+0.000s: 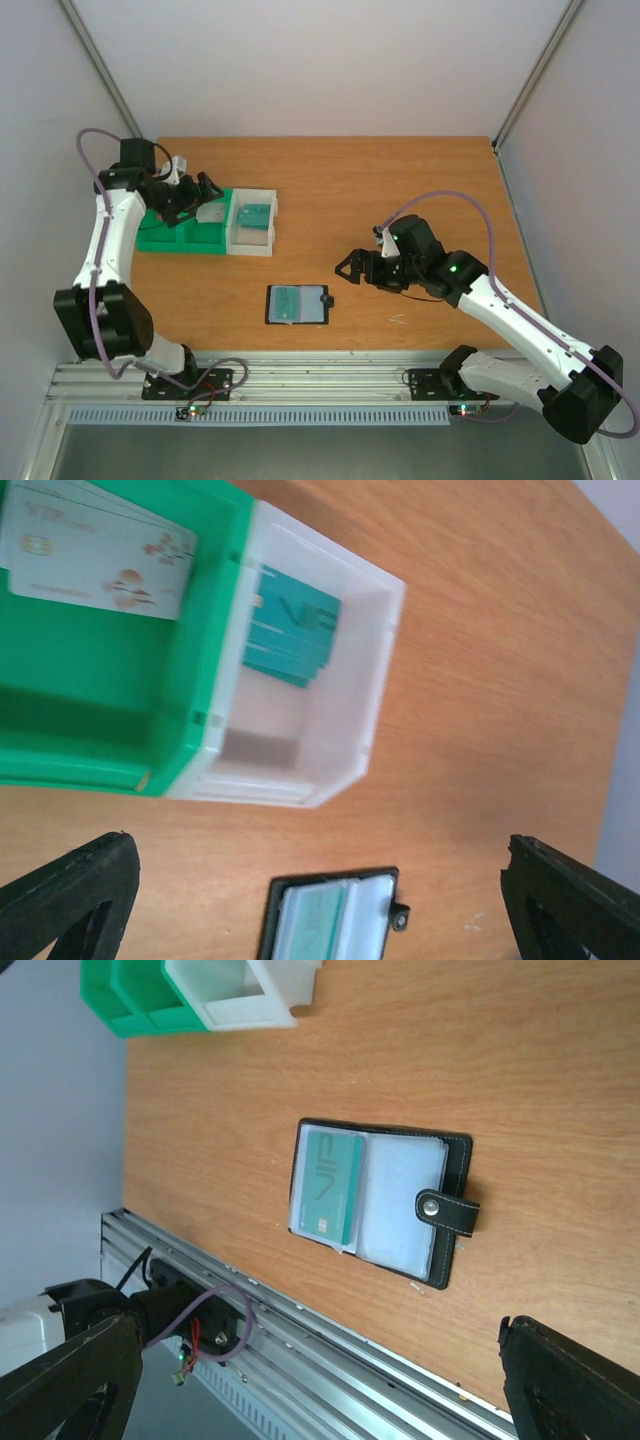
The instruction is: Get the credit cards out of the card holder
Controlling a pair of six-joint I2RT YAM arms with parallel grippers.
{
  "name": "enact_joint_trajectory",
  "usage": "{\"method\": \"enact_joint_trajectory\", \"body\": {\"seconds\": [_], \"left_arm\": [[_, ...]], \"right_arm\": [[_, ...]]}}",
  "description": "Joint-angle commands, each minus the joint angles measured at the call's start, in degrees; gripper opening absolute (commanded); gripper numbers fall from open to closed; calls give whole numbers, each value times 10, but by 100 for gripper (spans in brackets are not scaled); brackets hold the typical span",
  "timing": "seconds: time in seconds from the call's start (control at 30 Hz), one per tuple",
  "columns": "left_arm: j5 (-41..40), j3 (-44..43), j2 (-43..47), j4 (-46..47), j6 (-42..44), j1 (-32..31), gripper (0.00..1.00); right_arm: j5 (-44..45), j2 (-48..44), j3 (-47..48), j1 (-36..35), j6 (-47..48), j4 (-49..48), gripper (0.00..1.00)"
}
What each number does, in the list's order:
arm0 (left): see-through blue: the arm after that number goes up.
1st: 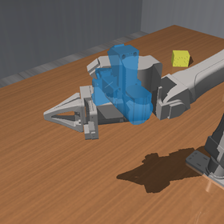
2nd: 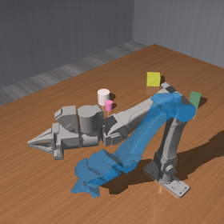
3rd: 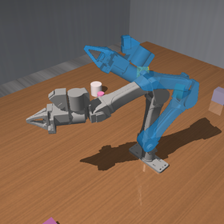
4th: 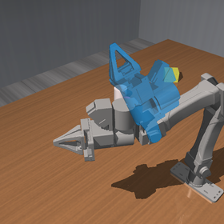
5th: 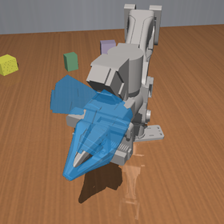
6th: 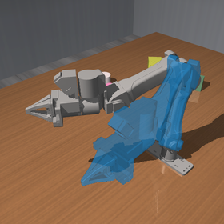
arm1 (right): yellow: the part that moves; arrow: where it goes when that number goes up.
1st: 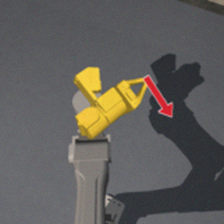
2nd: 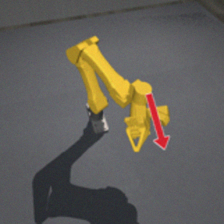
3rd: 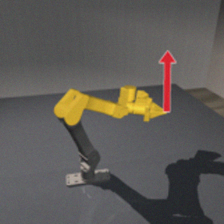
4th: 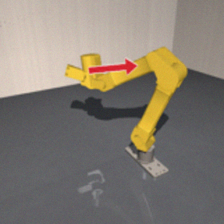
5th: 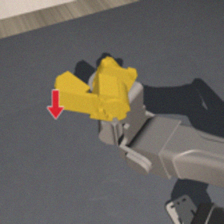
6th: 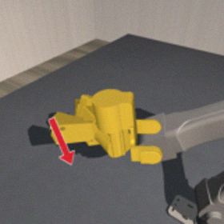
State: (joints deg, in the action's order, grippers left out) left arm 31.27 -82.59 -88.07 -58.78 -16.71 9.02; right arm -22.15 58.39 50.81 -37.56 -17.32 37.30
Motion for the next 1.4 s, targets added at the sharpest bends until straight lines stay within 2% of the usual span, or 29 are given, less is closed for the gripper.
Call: {"method": "enact_joint_trajectory", "body": {"seconds": [0.0, 0.17, 0.47, 0.57, 0.73, 0.9, 1.0, 1.23, 1.37], "left_arm": [[17, 20, 64, -29, -6, -25, 99], [46, 59, 126, -23, -26, -58, 99], [45, 128, 221, 28, -108, -128, 100], [35, 149, 228, 32, -125, -142, 99], [36, 199, 252, 70, -149, -167, 99], [57, 259, 261, 115, -173, -199, 89], [61, 284, 265, 137, -180, -225, 88], [73, 346, 242, 212, -208, -276, 73], [55, 387, 235, 242, -220, -284, 63]], "right_arm": [[-21, 29, 12, -1, -18, -21, 96], [-26, 64, 3, -5, -32, -48, 89], [-36, 130, -4, -27, -49, -100, 56], [-31, 143, 0, -34, -51, -107, 51], [-30, 172, 5, -36, -55, -120, 49], [-31, 215, 17, -49, -58, -135, 45], [-25, 238, 27, -64, -58, -142, 41], [-22, 293, 45, -92, -67, -162, 35], [-18, 325, 54, -104, -74, -178, 29]]}}
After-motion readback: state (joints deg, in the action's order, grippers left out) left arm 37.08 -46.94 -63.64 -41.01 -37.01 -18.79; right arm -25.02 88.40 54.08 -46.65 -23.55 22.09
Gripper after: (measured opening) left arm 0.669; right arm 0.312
